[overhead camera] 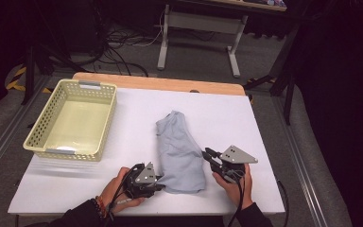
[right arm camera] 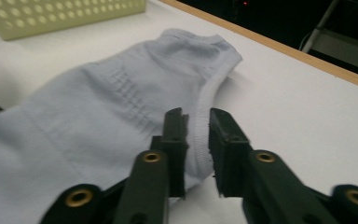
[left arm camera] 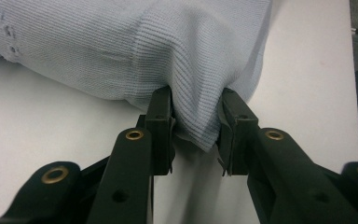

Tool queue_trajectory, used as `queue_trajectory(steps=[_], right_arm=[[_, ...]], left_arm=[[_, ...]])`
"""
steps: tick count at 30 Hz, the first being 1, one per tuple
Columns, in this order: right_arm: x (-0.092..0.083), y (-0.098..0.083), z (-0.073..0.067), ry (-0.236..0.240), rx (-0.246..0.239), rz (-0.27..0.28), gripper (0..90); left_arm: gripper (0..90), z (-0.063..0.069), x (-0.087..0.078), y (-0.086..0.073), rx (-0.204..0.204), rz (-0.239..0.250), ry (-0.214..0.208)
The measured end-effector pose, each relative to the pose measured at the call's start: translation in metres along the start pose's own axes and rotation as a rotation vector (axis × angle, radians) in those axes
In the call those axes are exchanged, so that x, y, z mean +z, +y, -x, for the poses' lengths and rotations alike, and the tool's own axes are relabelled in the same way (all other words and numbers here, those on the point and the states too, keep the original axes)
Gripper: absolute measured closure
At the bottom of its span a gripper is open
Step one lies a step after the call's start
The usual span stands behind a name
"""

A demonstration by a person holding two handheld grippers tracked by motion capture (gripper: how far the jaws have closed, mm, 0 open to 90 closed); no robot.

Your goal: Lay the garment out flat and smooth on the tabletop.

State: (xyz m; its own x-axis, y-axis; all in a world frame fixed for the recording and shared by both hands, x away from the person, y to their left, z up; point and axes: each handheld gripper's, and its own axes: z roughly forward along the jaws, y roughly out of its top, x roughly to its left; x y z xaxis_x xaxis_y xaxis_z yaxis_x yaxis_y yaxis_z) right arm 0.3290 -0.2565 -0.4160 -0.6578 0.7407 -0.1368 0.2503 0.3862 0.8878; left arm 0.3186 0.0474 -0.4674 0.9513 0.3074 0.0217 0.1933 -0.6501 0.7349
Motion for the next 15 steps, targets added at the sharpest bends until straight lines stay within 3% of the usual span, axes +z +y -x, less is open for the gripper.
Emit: queue_trajectory(steps=[3,9,15], right_arm=[[0.000,-0.004,-0.012,0.052,-0.027,-0.033,89.3],[0.009,-0.020,-0.034,0.121,-0.075,-0.130,90.0],[0.008,-0.036,-0.045,0.114,-0.143,-0.212,88.7]], left_arm=[[69.7,0.000,0.000,0.000,-0.001,0.004,-0.004],[69.8,0.001,0.000,-0.001,0.003,0.004,0.010],[70.0,0.003,-0.001,-0.002,0.003,0.001,0.018]])
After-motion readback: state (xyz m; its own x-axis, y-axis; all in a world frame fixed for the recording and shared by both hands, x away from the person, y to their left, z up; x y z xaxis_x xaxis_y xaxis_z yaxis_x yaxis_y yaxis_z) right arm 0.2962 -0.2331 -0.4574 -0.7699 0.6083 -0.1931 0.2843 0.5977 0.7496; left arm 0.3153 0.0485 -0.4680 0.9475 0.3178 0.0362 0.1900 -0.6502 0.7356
